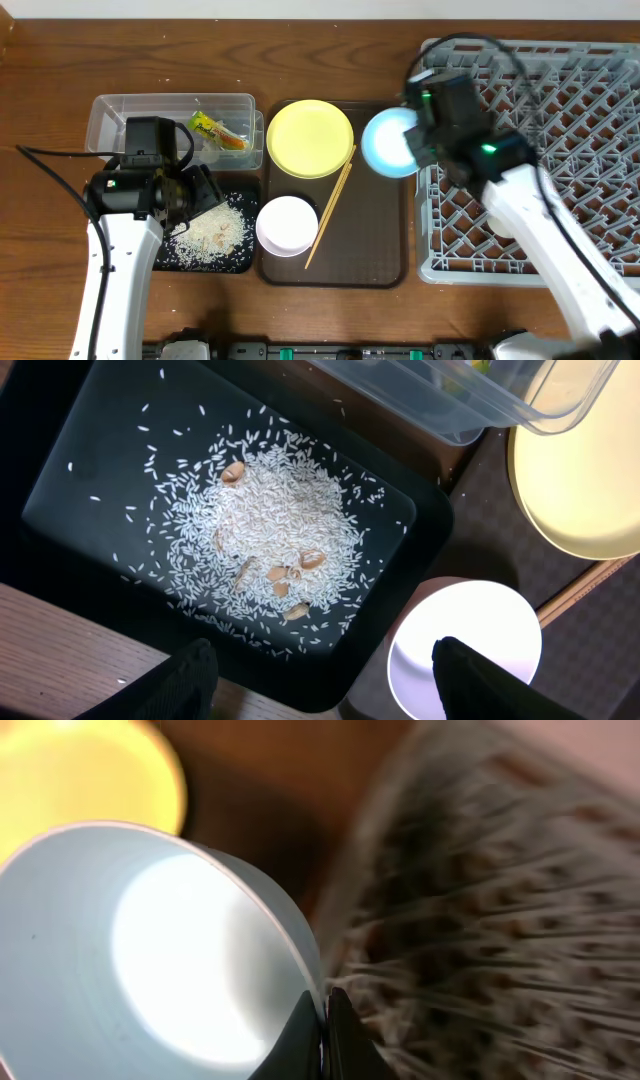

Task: Sort waste into correct bins and load items into the dishwasher rack
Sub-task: 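Carry the light-blue bowl to the rack's back-left and release it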

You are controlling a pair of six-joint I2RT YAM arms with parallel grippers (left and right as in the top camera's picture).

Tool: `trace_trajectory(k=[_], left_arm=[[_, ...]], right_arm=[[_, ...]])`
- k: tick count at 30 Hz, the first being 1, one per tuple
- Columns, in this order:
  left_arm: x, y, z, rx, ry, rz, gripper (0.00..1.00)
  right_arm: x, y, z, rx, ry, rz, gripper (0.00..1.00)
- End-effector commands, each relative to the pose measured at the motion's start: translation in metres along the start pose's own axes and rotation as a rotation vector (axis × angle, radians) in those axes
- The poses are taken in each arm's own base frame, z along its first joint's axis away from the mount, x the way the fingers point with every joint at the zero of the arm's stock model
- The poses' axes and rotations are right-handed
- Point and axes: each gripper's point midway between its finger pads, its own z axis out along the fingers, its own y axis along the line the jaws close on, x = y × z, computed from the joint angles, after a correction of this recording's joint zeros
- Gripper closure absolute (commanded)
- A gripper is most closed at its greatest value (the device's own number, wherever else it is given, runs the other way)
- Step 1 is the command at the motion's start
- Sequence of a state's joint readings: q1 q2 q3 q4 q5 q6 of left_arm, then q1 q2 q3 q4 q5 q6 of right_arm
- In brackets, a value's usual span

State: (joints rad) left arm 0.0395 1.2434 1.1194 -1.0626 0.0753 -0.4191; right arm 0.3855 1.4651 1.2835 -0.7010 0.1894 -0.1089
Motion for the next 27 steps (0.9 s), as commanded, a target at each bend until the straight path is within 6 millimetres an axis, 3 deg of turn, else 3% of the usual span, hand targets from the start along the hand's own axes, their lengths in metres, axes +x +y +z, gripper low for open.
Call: trace_trajectory(k=[1, 6, 12, 19, 27], left_arm=[[0.001, 0.003, -0.001, -0.005, -0.003, -0.010, 0.28], [-0.001, 0.002, -0.001, -0.002, -0.009, -0.010, 0.28], [-0.002, 0.001, -0.001, 0.000, -0.013, -0.010, 0.28], [-0.002, 0.002, -0.001, -0.001, -0.012, -0.010, 0.28], [-0.002, 0.001, -0.001, 0.000, -0.014, -0.010, 0.28]], right_arm=[[-0.010, -0.041, -0.026, 0.156, -0.056, 0.061, 0.99], [-0.011, -0.088, -0.050, 0.365, -0.086, 0.114, 0.99], [-0.019, -0.134, -0.064, 0.586, -0.132, 0.176, 0.99], [-0.045, -0.159, -0.056, 0.653, -0.224, 0.176, 0.99], [-0.052, -0.185, -0.036, 0.801, -0.233, 0.207, 0.99]])
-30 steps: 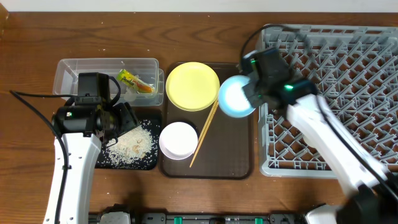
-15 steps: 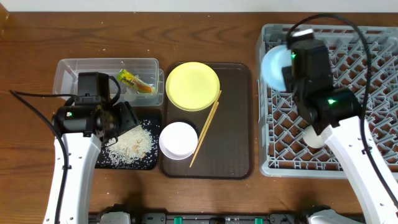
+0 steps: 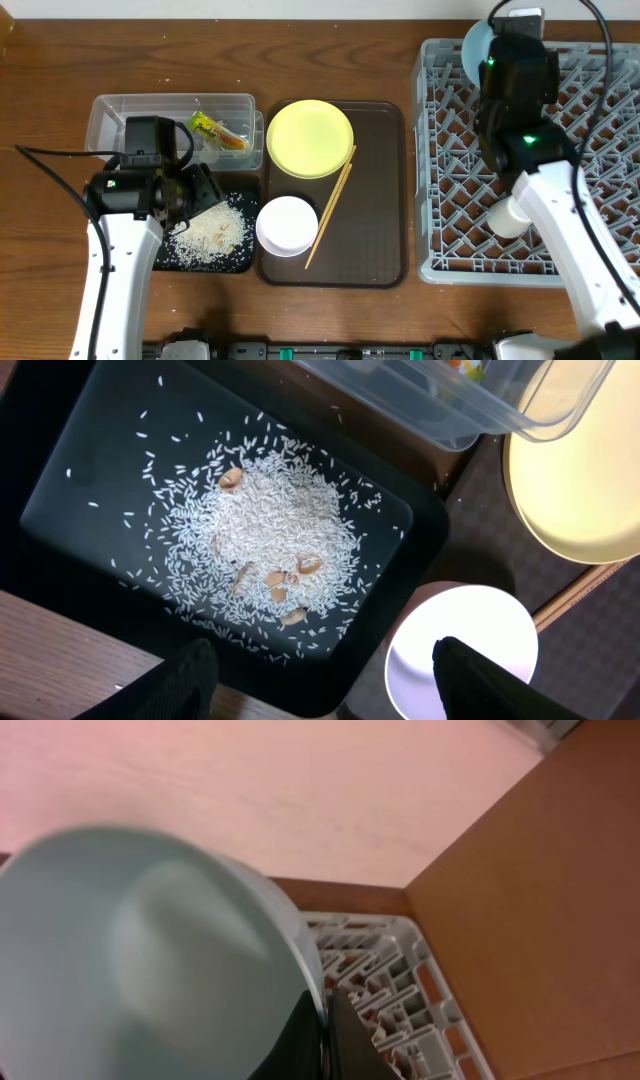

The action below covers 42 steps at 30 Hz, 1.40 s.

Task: Sort waste into correct bins and load items into the dishwasher rack
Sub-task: 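Carry the light-blue bowl to the rack's back-left and release it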

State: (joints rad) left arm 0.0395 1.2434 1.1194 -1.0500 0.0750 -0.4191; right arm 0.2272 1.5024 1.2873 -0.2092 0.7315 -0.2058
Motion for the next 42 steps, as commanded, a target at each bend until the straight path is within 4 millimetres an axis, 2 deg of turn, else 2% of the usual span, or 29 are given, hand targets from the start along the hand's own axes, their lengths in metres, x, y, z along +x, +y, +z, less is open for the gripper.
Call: trace_trajectory(k=[1, 8, 19, 23, 33, 42], left_arm=[[0.001, 0.003, -0.001, -0.006, -0.003, -0.010, 0.28], [0.001, 0.003, -0.001, -0.006, -0.002, -0.010, 0.28], [0.001, 0.003, -0.001, -0.006, -0.003, -0.010, 0.28], [0.001, 0.003, -0.001, -0.006, -0.002, -0.010, 0.28], [0.002, 0.004, -0.001, -0.009, 0.003, -0.011, 0.28], [0.003, 0.004, -0.001, -0.010, 0.006, -0.011, 0.28]], right_arm=[[0.003, -0.013, 0.016, 0.097, 0.017, -0.027, 0.99], [0.018, 0.001, 0.048, 0.165, 0.045, -0.110, 0.99], [0.050, 0.027, 0.084, 0.195, 0.097, -0.177, 0.99], [0.054, 0.039, 0.090, 0.156, 0.094, -0.182, 0.99], [0.040, 0.050, 0.094, 0.120, 0.020, -0.127, 0.99], [0.050, 0.073, 0.102, 0.088, 0.022, -0.146, 0.99]])
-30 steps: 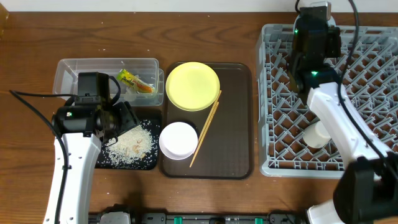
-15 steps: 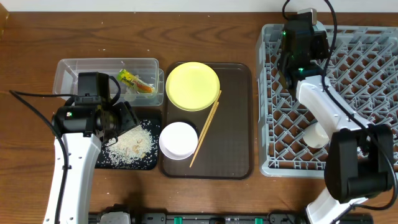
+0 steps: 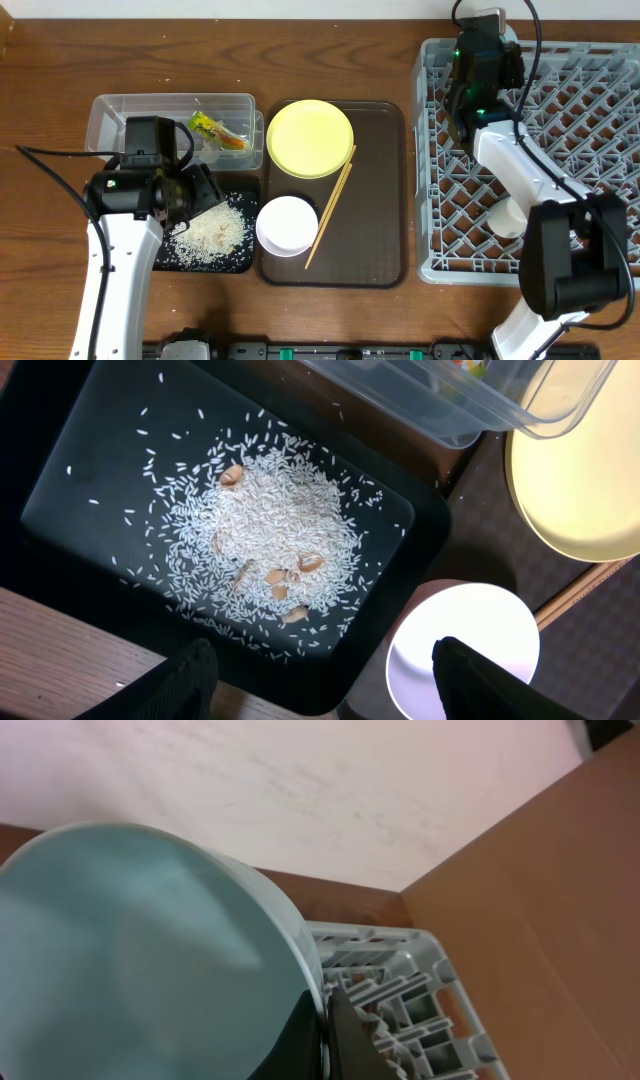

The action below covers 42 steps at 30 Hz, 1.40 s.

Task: Sort waste into correct bins and load items into the dishwasher rack
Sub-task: 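Carry the light-blue bowl to the rack's back-left and release it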

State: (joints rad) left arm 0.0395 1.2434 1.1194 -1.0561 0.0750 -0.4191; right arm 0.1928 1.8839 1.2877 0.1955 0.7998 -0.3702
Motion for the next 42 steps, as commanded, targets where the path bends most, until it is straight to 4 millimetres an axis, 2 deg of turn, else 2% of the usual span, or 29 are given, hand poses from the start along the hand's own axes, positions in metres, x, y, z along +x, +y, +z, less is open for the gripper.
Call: trace_trajectory(k=[1, 9, 16, 24, 28, 32, 35, 38, 40, 42], left_arm=[[0.002, 0.003, -0.001, -0.008, 0.001, -0.011, 0.28], [0.001, 0.003, -0.001, -0.007, 0.001, -0.011, 0.28], [0.001, 0.003, -0.001, -0.007, 0.000, -0.010, 0.28], [0.001, 0.003, -0.001, -0.007, 0.000, -0.011, 0.28], [0.001, 0.003, -0.001, -0.007, 0.000, -0.010, 0.28], [0.001, 0.003, -0.001, -0.007, -0.001, -0.010, 0.28], [0.001, 0.003, -0.001, -0.007, 0.000, -0.010, 0.28], [0.001, 0.003, -0.001, -0.007, -0.001, -0.010, 0.28], [0.001, 0.003, -0.001, -0.007, -0.001, -0.010, 0.28], [0.001, 0.003, -0.001, -0.007, -0.001, -0.010, 0.28]], right_arm=[[0.002, 0.012, 0.004, -0.012, 0.000, -0.011, 0.99], [0.014, 0.037, 0.005, -0.041, 0.020, -0.055, 0.99], [0.016, 0.049, -0.009, -0.039, 0.039, -0.044, 0.99], [0.033, 0.065, -0.032, -0.076, 0.114, -0.023, 0.96], [0.045, 0.067, -0.046, -0.099, 0.173, 0.004, 0.86], [0.057, 0.065, -0.061, -0.123, 0.232, 0.017, 0.64], [0.065, 0.069, -0.073, -0.203, 0.287, 0.053, 0.52], [0.059, 0.059, -0.084, -0.238, 0.296, 0.101, 0.42], [0.045, 0.045, -0.092, -0.239, 0.266, 0.131, 0.36], [0.029, 0.031, -0.101, -0.255, 0.225, 0.146, 0.35]])
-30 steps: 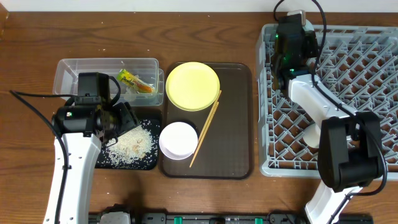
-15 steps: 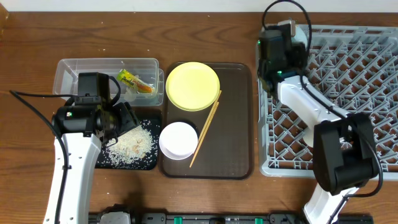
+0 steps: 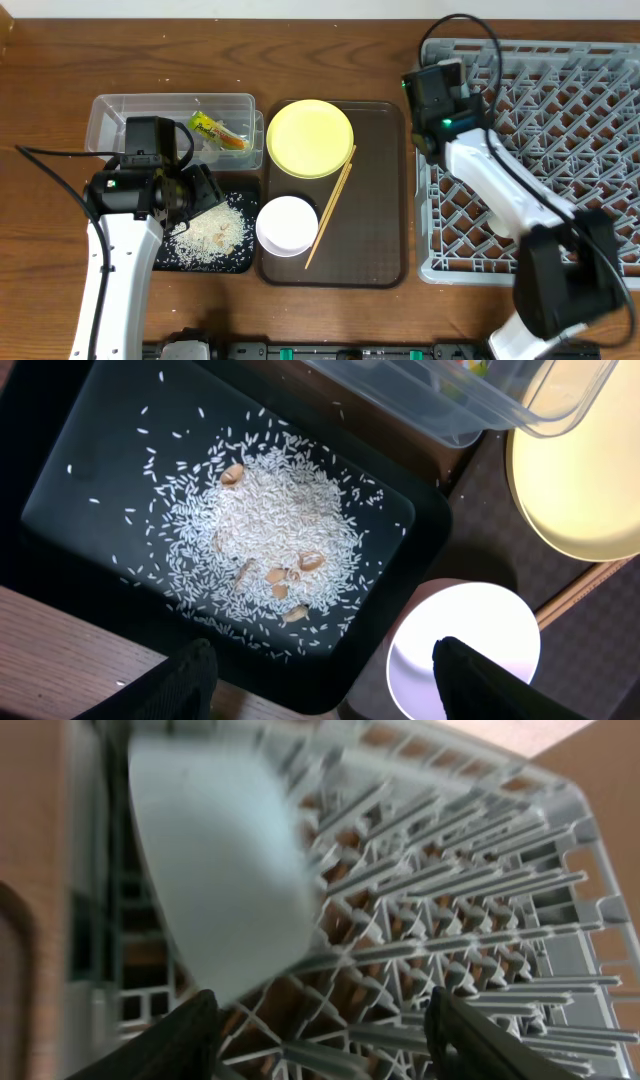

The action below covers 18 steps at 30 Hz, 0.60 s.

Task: Sort waste into correct bins and load items into the dishwasher rack
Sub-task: 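Carry the light-blue bowl to the rack's back-left and release it, then reach the right gripper to the white bowl and grasp its rim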

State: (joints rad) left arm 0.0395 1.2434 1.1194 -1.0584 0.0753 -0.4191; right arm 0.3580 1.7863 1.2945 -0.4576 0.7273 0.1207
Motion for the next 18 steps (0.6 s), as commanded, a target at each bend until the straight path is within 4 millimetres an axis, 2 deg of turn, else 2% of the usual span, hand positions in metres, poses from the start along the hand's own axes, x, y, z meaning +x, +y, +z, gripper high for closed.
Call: trace_trajectory(k=[1, 3, 5, 10, 14, 18], left_arm=[[0.001, 0.003, -0.001, -0.006, -0.002, -0.010, 0.28], [0.001, 0.003, -0.001, -0.007, -0.002, -0.010, 0.28], [0.001, 0.003, -0.001, -0.007, -0.002, -0.010, 0.28], [0.001, 0.003, -0.001, -0.007, -0.002, -0.010, 0.27], [0.001, 0.003, -0.001, -0.008, -0.001, -0.010, 0.27], [0.002, 0.009, -0.001, -0.040, 0.000, -0.006, 0.27]], right_arm=[[-0.033, -0.025, -0.039, -0.054, -0.105, 0.104, 0.34], [-0.046, -0.026, -0.060, -0.141, -0.150, 0.116, 0.32], [-0.054, -0.013, -0.080, -0.294, -0.184, 0.120, 0.32], [-0.059, 0.049, -0.135, -0.776, -0.210, 0.083, 0.35], [-0.038, 0.091, -0.154, -0.956, -0.121, 0.043, 0.37], [0.002, 0.127, -0.167, -1.028, 0.038, -0.012, 0.37]])
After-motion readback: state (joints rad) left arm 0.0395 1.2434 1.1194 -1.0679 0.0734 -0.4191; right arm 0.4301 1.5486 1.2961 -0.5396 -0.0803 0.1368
